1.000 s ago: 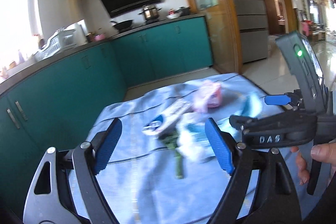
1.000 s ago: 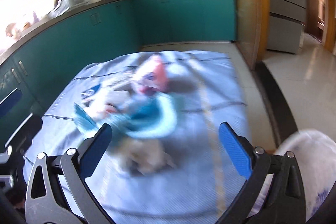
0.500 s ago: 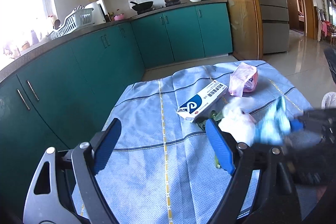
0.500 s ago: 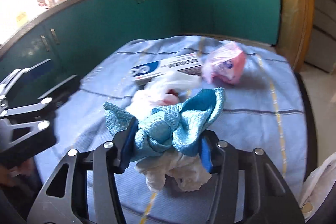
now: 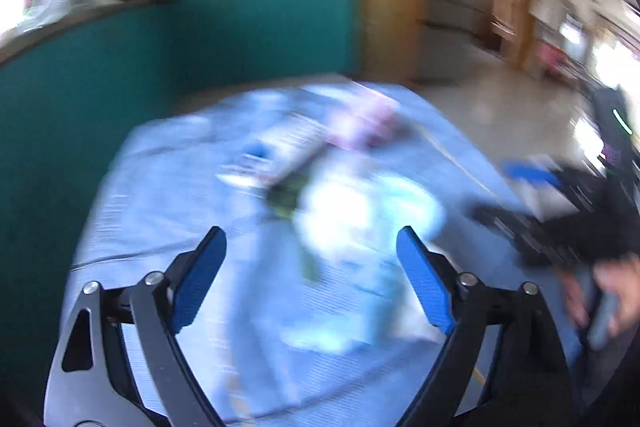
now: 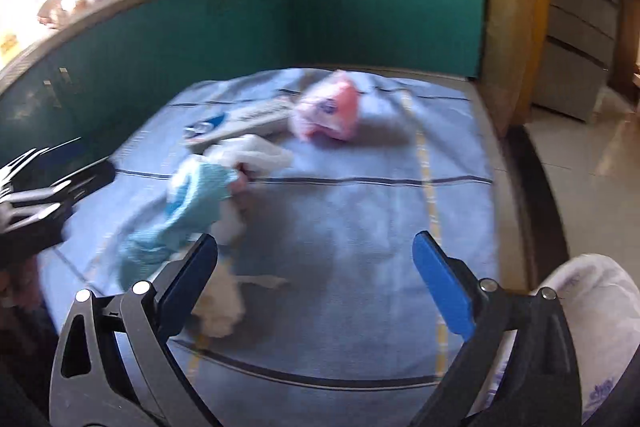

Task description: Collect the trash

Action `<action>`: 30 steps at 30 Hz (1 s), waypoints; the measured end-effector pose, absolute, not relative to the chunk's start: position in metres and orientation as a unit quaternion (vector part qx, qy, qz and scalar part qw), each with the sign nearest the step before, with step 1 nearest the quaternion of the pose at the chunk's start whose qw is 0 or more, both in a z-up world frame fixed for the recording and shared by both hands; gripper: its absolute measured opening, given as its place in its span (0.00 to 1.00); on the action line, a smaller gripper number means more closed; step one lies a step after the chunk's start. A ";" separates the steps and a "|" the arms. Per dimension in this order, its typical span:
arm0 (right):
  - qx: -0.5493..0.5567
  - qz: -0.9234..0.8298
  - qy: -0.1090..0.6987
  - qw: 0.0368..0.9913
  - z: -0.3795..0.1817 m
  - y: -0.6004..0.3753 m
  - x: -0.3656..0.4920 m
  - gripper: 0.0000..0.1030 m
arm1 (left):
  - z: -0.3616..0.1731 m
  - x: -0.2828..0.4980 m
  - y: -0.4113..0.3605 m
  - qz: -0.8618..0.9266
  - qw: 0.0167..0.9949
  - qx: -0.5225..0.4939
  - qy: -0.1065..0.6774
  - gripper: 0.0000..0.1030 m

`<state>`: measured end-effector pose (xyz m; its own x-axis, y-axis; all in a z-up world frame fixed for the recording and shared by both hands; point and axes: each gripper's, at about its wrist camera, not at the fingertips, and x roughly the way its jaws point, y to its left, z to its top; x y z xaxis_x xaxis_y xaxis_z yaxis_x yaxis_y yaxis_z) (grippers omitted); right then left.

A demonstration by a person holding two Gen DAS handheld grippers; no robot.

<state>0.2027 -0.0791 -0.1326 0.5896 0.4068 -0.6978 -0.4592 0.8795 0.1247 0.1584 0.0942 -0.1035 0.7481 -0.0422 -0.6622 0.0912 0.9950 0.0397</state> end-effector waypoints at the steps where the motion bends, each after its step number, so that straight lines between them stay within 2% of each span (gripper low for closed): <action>1: -0.030 0.242 0.385 0.890 -0.135 -0.083 0.206 0.93 | -0.110 0.159 0.083 -0.043 0.930 0.060 0.359 0.85; 3: -0.027 0.242 0.385 0.890 -0.135 -0.085 0.206 0.93 | -0.125 0.165 0.069 -0.035 0.921 0.096 0.376 0.82; 4: -0.029 0.243 0.383 0.891 -0.134 -0.086 0.204 0.93 | -0.129 0.168 0.069 -0.040 0.918 0.084 0.386 0.76; 5: -0.035 0.244 0.380 0.891 -0.133 -0.085 0.203 0.93 | -0.131 0.171 0.073 -0.053 0.915 0.054 0.396 0.63; 6: -0.044 0.245 0.376 0.892 -0.132 -0.083 0.200 0.93 | -0.131 0.173 0.077 -0.064 0.913 0.031 0.402 0.55; 7: -0.053 0.245 0.373 0.893 -0.133 -0.080 0.199 0.93 | -0.130 0.174 0.080 -0.070 0.912 0.018 0.404 0.54; 9: -0.069 0.244 0.369 0.894 -0.133 -0.074 0.195 0.93 | -0.130 0.173 0.082 -0.064 0.913 0.023 0.403 0.43; 10: -0.079 0.245 0.367 0.894 -0.133 -0.072 0.192 0.93 | -0.132 0.175 0.082 -0.059 0.911 0.027 0.407 0.41; 13: -0.095 0.249 0.364 0.892 -0.135 -0.065 0.189 0.93 | -0.139 0.177 0.087 -0.049 0.906 0.023 0.420 0.41; 16: -0.111 0.251 0.358 0.892 -0.135 -0.060 0.186 0.93 | -0.141 0.175 0.086 -0.032 0.906 0.038 0.420 0.49; 19: -0.118 0.255 0.354 0.892 -0.136 -0.057 0.183 0.93 | -0.145 0.178 0.084 -0.027 0.903 0.045 0.426 0.49; 20: -0.120 0.256 0.354 0.891 -0.136 -0.056 0.183 0.93 | -0.147 0.178 0.084 -0.025 0.901 0.046 0.430 0.46; 21: -0.122 0.255 0.354 0.891 -0.136 -0.055 0.183 0.93 | -0.148 0.178 0.084 -0.024 0.900 0.045 0.432 0.35; 22: -0.124 0.255 0.355 0.891 -0.137 -0.054 0.183 0.93 | -0.148 0.179 0.085 -0.025 0.899 0.042 0.435 0.30; 30: -0.107 0.286 0.359 0.882 -0.137 -0.052 0.181 0.95 | -0.121 0.166 0.104 0.007 0.920 0.022 0.390 0.27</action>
<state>0.1814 -0.0522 -0.1370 0.5793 0.4275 -0.6940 -0.5807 0.8140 0.0167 0.1663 0.1036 -0.1212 0.6953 0.0311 -0.7180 0.0038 0.9989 0.0470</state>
